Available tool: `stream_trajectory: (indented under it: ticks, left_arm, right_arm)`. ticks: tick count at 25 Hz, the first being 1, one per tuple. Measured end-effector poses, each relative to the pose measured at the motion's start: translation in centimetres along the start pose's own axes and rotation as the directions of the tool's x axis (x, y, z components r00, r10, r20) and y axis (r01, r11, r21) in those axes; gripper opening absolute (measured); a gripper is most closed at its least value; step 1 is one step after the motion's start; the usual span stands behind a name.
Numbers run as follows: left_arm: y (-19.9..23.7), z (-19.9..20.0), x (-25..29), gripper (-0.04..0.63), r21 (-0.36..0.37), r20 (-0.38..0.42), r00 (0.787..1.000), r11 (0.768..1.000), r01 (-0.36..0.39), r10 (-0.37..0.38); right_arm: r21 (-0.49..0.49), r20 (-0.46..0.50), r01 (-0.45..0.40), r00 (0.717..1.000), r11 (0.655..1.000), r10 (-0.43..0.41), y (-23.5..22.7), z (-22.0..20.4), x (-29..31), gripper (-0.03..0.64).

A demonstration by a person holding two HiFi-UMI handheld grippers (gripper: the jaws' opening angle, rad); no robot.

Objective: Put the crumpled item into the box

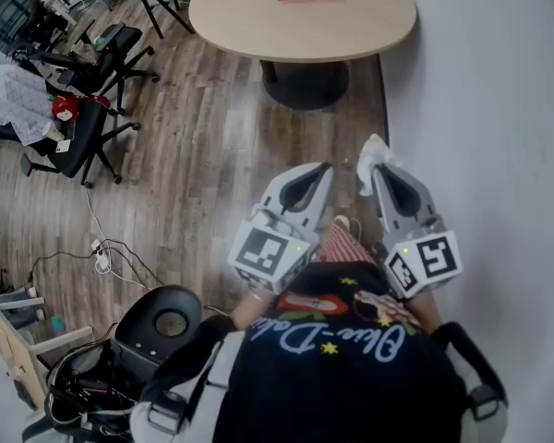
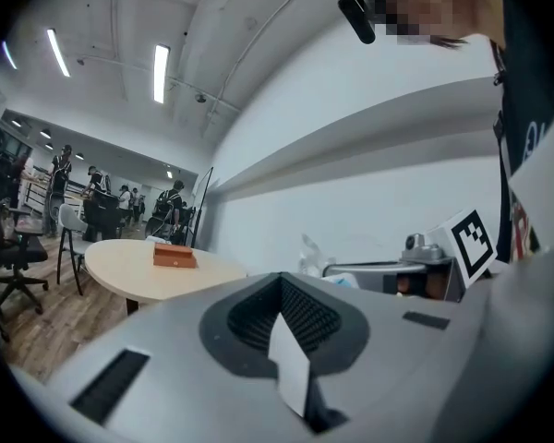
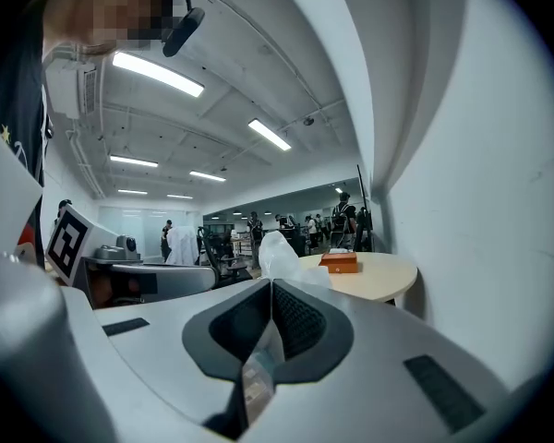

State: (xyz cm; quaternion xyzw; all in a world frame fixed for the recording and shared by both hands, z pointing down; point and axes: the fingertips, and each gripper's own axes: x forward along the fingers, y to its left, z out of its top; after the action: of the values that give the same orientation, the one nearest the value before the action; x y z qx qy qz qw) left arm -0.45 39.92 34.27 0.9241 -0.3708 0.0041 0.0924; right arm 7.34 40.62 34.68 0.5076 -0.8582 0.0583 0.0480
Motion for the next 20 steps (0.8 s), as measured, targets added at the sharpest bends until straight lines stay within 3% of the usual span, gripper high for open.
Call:
stream_trajectory:
  ticks: [10,20]
  left_arm:
    - [6.1,1.4,2.0,-0.008,0.014,-0.003,0.992,0.992,-0.128,0.128]
    - [11.2,3.0,9.2,-0.008,0.03,-0.011,0.987,0.986,-0.162,0.162]
  right_arm:
    - [0.007,0.029,-0.08,0.996,0.997,0.08,-2.5,1.6,6.9,0.003]
    - [0.036,0.033,-0.127,0.991,0.991,0.126,-8.2,2.6,14.1,0.003]
